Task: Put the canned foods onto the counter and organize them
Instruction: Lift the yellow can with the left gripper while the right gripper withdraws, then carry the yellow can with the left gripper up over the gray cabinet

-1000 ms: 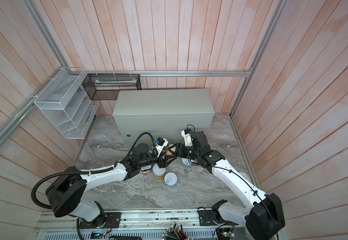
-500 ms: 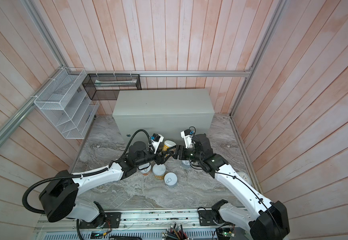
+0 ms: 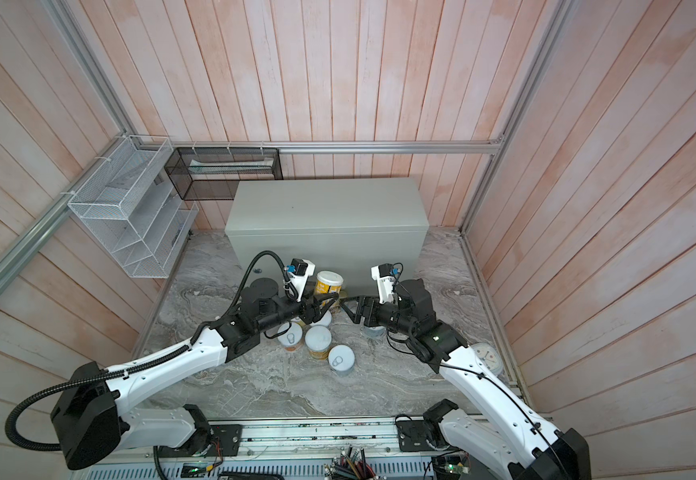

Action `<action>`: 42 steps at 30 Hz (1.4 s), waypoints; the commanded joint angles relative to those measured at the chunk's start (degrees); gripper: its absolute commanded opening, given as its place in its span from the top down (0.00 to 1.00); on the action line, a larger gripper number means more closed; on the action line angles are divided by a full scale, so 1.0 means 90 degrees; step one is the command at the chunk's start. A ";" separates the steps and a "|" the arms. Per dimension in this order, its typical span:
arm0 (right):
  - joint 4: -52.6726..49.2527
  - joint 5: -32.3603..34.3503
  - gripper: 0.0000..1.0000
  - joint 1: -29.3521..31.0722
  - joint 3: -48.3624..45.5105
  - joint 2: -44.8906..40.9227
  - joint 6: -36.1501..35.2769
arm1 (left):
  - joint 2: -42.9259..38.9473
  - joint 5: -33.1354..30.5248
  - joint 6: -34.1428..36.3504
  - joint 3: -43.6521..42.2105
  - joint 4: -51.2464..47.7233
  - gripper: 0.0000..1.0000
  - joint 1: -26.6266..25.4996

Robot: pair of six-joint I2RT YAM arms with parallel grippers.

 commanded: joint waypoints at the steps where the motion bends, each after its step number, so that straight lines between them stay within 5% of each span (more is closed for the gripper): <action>1: 0.0509 0.0359 0.16 -0.0025 -0.0235 -0.0226 -0.0090 | -0.0253 -0.0399 0.0008 0.0517 -0.0229 0.61 0.0007; 22: 0.1525 0.1206 0.14 -0.0024 -0.1123 -0.0553 -0.0443 | -0.0125 0.0161 0.0037 0.2838 -0.1992 0.61 0.0273; 42: 0.2043 0.1223 0.14 -0.0105 -0.1098 0.0116 -0.0668 | 0.1034 -0.0142 0.0587 0.5094 -0.1949 0.61 0.1295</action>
